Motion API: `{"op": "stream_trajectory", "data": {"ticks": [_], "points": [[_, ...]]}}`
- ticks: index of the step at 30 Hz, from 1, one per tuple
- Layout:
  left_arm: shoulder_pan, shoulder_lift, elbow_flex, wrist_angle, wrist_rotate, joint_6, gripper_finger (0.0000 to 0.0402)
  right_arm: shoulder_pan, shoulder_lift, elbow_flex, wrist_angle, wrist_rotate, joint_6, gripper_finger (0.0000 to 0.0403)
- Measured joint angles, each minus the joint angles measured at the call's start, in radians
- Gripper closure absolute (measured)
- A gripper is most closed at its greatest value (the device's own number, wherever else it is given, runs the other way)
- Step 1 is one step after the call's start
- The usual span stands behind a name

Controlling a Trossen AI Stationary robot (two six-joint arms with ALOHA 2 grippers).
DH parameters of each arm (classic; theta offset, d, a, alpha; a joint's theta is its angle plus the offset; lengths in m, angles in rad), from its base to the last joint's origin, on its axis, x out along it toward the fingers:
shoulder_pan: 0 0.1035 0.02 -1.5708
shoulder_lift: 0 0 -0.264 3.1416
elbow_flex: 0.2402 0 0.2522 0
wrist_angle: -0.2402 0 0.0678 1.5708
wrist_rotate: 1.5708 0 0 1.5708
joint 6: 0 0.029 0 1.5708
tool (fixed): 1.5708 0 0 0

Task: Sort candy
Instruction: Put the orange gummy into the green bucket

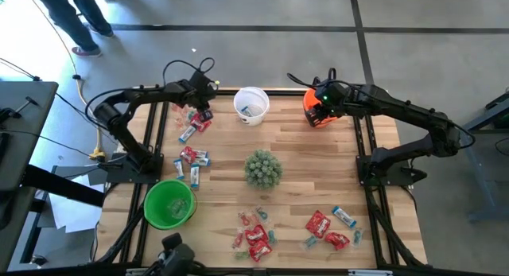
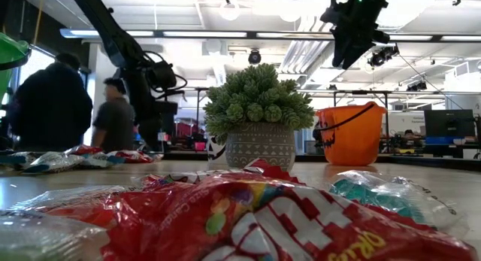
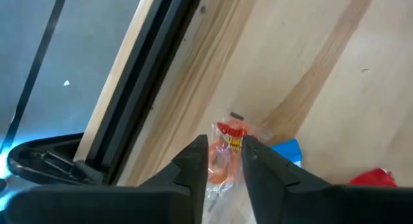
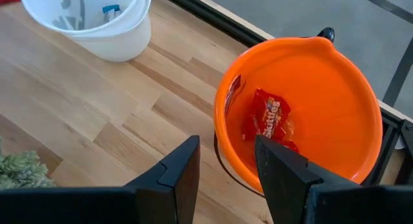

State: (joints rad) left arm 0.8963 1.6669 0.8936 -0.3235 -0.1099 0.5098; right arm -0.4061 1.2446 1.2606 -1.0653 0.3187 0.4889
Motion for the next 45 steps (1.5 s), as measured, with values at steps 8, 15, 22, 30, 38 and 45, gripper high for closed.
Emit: {"op": "stream_trajectory", "data": {"ticks": [8, 15, 22, 30, 38, 45], "points": [[0.001, 0.044, 0.0, 0.024, -0.042, 0.0, 0.0261, 0.0, 0.0, 0.0, 0.0, 0.0, 0.0, 0.0258], [0.019, 0.047, 0.0, 0.051, -0.024, -0.023, 0.023, 0.0, 0.0, 0.0, 0.0, 0.0, 0.003, 0.0258], [0.033, 0.084, 0.005, 0.013, 0.024, -0.064, 0.0218, 0.0, 0.0, 0.0, 0.0, 0.0, 0.003, 0.0258], [0.034, 0.113, 0.004, 0.012, 0.066, -0.093, 0.0221, 0.0, 0.0, 0.0, 0.0, 0.0, 0.003, 0.0258], [0.032, 0.11, 0.003, 0.0, 0.086, -0.144, 0.0321, 0.0, 0.0, 0.0, 0.0, 0.0, 0.003, 0.0258], [0.031, 0.1, 0.002, -0.025, 0.086, -0.257, 0.0389, 0.0, 0.0, 0.0, 0.001, 0.0, 0.003, 0.0258]]}}
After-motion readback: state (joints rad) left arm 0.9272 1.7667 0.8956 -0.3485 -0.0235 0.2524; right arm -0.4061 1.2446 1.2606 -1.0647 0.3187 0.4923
